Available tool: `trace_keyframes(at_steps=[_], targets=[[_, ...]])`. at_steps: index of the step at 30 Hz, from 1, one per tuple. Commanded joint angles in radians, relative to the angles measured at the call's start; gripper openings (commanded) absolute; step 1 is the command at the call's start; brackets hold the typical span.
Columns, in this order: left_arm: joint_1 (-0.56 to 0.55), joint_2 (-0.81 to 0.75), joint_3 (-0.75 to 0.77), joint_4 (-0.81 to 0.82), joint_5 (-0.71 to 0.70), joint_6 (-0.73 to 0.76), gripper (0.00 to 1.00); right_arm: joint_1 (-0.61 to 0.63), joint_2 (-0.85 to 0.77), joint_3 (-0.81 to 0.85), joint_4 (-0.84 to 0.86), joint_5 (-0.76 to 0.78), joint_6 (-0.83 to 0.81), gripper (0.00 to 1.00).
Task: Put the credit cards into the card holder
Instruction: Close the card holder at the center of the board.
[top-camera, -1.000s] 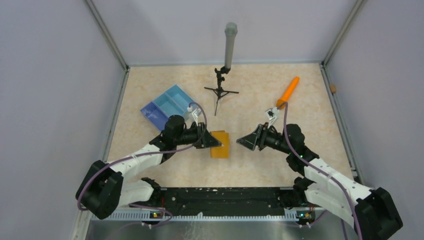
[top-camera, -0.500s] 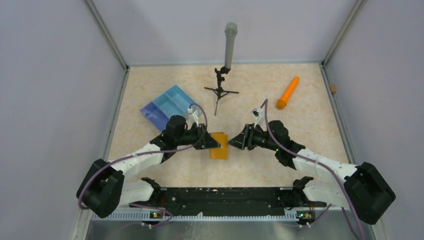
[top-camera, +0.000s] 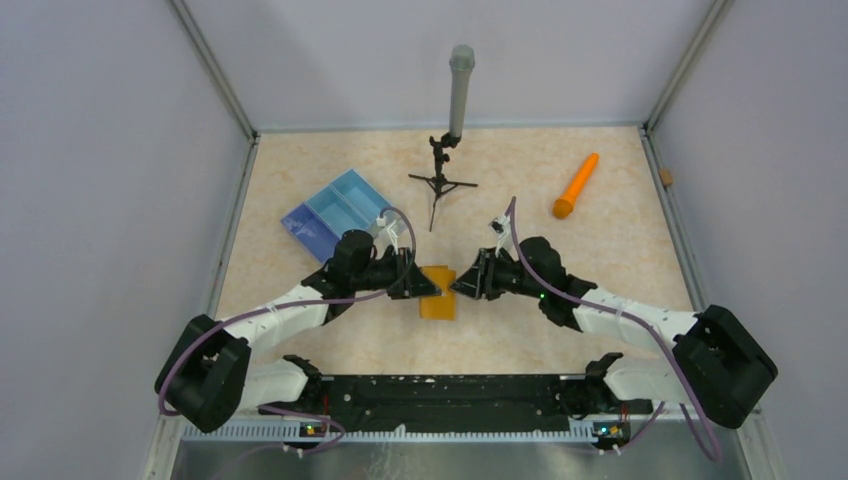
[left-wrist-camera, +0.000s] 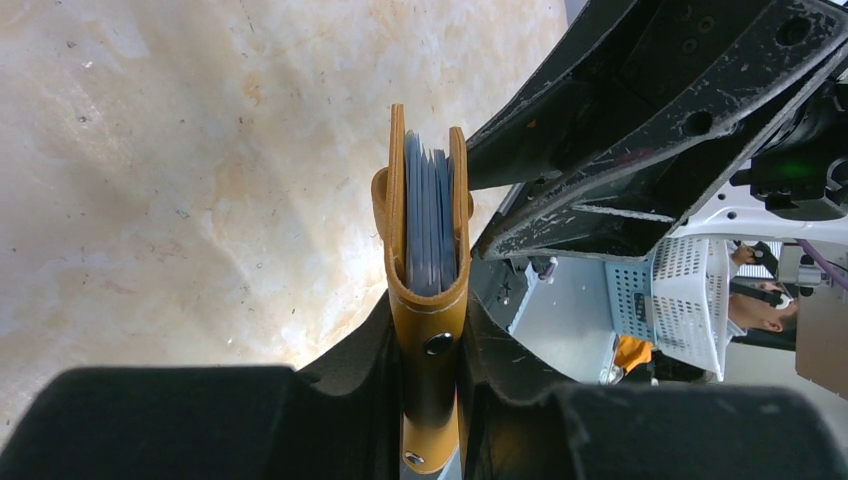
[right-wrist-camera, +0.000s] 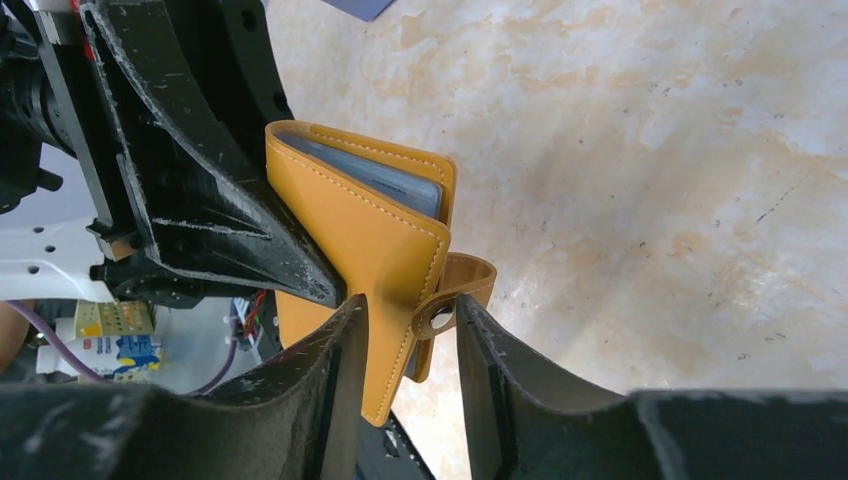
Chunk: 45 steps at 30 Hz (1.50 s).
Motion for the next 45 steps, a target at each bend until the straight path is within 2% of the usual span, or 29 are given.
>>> trace_keyframes(at_steps=[1, 9, 13, 18, 24, 29, 31, 37, 45], targets=[[-0.002, 0.005, 0.042, 0.036, 0.012, 0.015, 0.00, 0.014, 0.008, 0.053, -0.008, 0.030, -0.031, 0.34], [-0.002, 0.001, 0.044, 0.032, 0.010, 0.017, 0.00, 0.014, 0.021, 0.053, -0.018, 0.040, -0.039, 0.19], [-0.001, 0.006, 0.039, 0.031, 0.002, 0.015, 0.00, 0.015, -0.003, 0.048, -0.027, 0.046, -0.041, 0.17], [-0.002, 0.016, 0.039, 0.035, -0.004, 0.011, 0.00, 0.015, -0.019, 0.043, -0.031, 0.049, -0.039, 0.08], [0.000, 0.030, 0.042, 0.013, -0.024, 0.011, 0.00, 0.014, -0.032, 0.039, -0.038, 0.042, -0.039, 0.09], [-0.001, 0.047, 0.050, -0.012, -0.050, 0.005, 0.00, 0.015, -0.033, 0.035, -0.021, 0.028, -0.030, 0.00], [-0.002, 0.052, 0.050, -0.011, -0.055, -0.001, 0.00, 0.014, -0.032, 0.036, -0.018, 0.026, -0.032, 0.00], [-0.003, 0.083, 0.023, 0.085, -0.066, -0.086, 0.00, 0.017, 0.006, 0.051, -0.040, 0.003, -0.051, 0.00], [-0.055, 0.225, -0.018, 0.233, -0.129, -0.194, 0.00, 0.060, 0.144, 0.128, -0.175, 0.065, -0.087, 0.00]])
